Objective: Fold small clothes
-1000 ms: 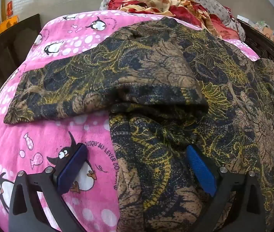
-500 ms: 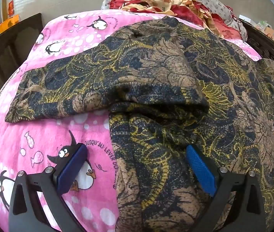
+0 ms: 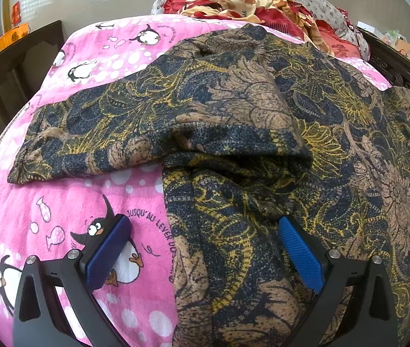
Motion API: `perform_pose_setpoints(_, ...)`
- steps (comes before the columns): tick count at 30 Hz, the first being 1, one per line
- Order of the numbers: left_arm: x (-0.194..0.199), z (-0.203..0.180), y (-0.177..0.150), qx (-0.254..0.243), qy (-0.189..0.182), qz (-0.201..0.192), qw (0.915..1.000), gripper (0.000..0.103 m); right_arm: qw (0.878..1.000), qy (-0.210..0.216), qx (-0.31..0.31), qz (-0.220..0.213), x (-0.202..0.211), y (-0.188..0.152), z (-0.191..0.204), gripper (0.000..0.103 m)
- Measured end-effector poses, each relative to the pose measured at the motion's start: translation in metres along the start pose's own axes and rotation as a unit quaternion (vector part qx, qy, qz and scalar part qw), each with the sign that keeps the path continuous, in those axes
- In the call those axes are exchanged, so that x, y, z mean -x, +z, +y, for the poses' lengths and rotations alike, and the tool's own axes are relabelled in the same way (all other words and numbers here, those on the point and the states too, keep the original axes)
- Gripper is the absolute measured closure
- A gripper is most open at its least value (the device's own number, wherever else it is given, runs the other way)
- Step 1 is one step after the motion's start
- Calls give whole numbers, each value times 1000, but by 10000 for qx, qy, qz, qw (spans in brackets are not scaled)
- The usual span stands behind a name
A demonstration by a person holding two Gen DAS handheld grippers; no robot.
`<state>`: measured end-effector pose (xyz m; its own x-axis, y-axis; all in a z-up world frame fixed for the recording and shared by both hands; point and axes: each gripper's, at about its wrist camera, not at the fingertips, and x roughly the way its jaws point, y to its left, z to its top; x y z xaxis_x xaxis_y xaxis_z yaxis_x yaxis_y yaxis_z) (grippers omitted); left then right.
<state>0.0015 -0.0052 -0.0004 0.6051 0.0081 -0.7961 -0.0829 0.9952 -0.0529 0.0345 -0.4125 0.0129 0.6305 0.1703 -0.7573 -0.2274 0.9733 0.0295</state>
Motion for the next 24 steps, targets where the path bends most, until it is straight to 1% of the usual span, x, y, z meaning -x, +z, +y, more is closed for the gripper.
perform_pose_setpoints(19,0,1,1,0,-2,3,10000,16,10000,30,-47,-34,1,-1,-2,0)
perform_pose_setpoints(21,0,1,1,-1,-1,2,10000,16,9999,99,-95,-1,2,-2,-6,0)
perform_pose_setpoints(24,0,1,0,1,-3,1,10000,16,9989,360,-290,73,11,-2,-10,0)
